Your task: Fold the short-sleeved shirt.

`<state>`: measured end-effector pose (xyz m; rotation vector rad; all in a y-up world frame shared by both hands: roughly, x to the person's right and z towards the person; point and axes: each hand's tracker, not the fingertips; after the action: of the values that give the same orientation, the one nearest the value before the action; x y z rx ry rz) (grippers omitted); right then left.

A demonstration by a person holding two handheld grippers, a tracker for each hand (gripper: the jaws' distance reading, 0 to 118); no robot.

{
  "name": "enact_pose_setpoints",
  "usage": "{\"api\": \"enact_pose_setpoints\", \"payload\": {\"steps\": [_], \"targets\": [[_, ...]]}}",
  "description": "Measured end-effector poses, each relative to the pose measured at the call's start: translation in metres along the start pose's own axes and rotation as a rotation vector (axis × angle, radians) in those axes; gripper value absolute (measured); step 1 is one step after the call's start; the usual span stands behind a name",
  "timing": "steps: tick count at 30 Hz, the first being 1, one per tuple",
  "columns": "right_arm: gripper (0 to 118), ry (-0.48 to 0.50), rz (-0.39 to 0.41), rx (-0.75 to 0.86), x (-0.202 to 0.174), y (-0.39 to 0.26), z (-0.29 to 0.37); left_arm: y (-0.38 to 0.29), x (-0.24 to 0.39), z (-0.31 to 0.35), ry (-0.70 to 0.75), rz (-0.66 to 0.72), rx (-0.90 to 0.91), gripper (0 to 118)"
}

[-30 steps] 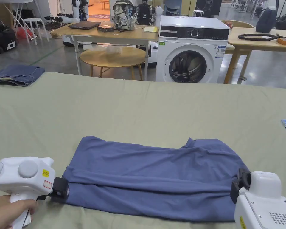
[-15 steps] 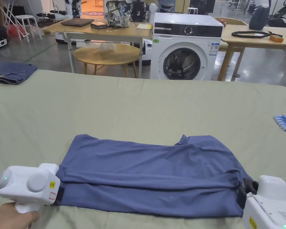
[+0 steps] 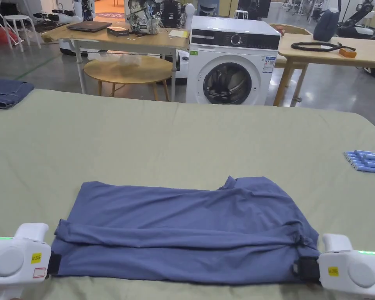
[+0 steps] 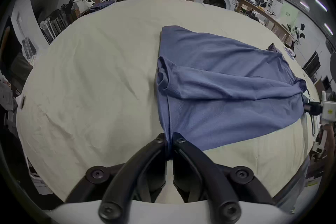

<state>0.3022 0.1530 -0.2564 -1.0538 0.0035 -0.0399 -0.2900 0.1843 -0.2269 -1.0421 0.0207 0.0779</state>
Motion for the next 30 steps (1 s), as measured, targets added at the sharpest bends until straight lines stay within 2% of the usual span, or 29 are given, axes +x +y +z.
{"api": "enact_pose_setpoints", "payload": {"steps": [1, 2, 3, 4, 6, 8, 13, 21, 30], "targets": [[56, -0.030, 0.020, -0.024, -0.003, -0.004, -0.006, -0.001, -0.001, 0.000, -0.001, 0.002, -0.001, 0], [45, -0.042, 0.046, -0.004, -0.004, -0.008, -0.013, -0.002, -0.002, 0.000, -0.003, 0.005, 0.000, 0], [45, -0.069, 0.074, 0.051, -0.006, -0.011, -0.010, -0.003, -0.003, 0.000, -0.007, 0.007, 0.001, 0], [38, -0.039, 0.060, 0.047, -0.007, -0.011, -0.006, -0.003, -0.001, -0.001, -0.008, 0.007, 0.000, 0], [6, 0.072, 0.011, 0.056, -0.010, -0.013, 0.001, -0.005, -0.001, -0.001, -0.008, 0.003, 0.005, 0], [6, -0.012, 0.064, 0.059, -0.019, -0.015, 0.004, -0.007, 0.001, -0.002, -0.006, -0.006, 0.005, 0], [5, -0.009, 0.047, 0.116, -0.023, -0.014, 0.029, -0.005, 0.000, 0.014, -0.019, 0.005, 0.049, 0], [5, -0.031, 0.079, 0.186, -0.030, -0.019, 0.098, 0.000, -0.005, 0.058, -0.039, 0.008, 0.119, 0], [5, -0.024, 0.067, 0.112, -0.025, -0.088, 0.117, -0.072, -0.025, 0.075, -0.043, 0.014, 0.067, 0]]}}
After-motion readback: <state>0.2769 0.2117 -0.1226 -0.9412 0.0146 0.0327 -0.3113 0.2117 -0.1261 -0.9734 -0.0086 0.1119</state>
